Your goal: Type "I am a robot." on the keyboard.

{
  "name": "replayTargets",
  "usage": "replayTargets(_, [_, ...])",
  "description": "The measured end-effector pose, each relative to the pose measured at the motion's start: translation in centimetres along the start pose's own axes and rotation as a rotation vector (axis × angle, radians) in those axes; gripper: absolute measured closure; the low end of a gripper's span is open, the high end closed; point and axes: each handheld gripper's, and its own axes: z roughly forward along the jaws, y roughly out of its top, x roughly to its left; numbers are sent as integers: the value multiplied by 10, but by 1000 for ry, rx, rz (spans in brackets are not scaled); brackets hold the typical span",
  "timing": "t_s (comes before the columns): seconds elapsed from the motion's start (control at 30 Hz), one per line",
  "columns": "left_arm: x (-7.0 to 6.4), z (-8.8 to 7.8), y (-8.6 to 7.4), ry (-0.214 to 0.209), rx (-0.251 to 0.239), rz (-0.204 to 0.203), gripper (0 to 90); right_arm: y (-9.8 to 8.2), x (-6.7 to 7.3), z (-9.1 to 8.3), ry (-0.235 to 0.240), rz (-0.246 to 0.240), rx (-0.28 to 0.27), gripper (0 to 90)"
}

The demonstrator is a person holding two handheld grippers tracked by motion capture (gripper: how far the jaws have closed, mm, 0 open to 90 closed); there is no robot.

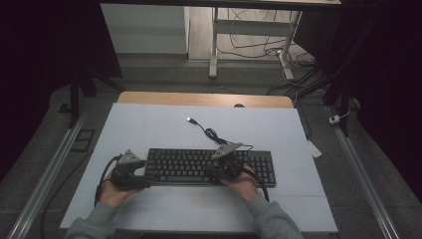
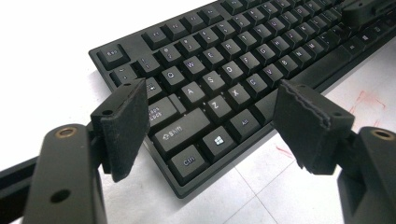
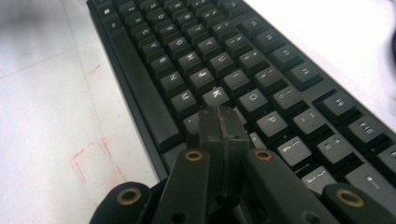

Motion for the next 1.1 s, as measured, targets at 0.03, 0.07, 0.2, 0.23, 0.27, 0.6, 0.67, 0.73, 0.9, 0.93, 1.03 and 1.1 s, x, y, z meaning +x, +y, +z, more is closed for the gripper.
replayTargets(0.03, [0,0,0,0,0,-1,268,-1,1,0,0,-3,2,900])
replayTargets(0.07, [0,0,0,0,0,-2,267,-1,1,1,-3,-11,3,900])
replayTargets(0.2, [0,0,0,0,4,-1,263,-1,2,3,-6,-16,8,900])
replayTargets(0.23, [0,1,0,-1,4,0,263,-1,2,3,-8,-18,8,900])
replayTargets(0.27, [0,1,0,-1,5,1,263,-2,2,4,-10,-19,10,900])
replayTargets(0.6, [-1,1,0,-2,9,4,262,-4,4,7,-28,-27,12,900])
replayTargets(0.67, [-1,1,0,-1,8,3,262,-4,4,5,-34,-36,-9,900])
replayTargets(0.73, [-1,1,0,-2,6,2,262,-3,2,0,-24,-22,-48,900])
replayTargets(0.9, [0,2,-1,1,10,-2,262,-6,-4,-18,-43,5,-109,900])
replayTargets(0.93, [-1,2,-1,1,9,-1,261,-9,-5,-22,-52,12,-114,900])
replayTargets(1.03, [-1,1,-1,1,6,3,262,-17,-10,-30,-79,28,-128,791])
replayTargets(1.1, [-1,1,-1,1,7,3,262,-22,-13,-36,-97,48,-140,702])
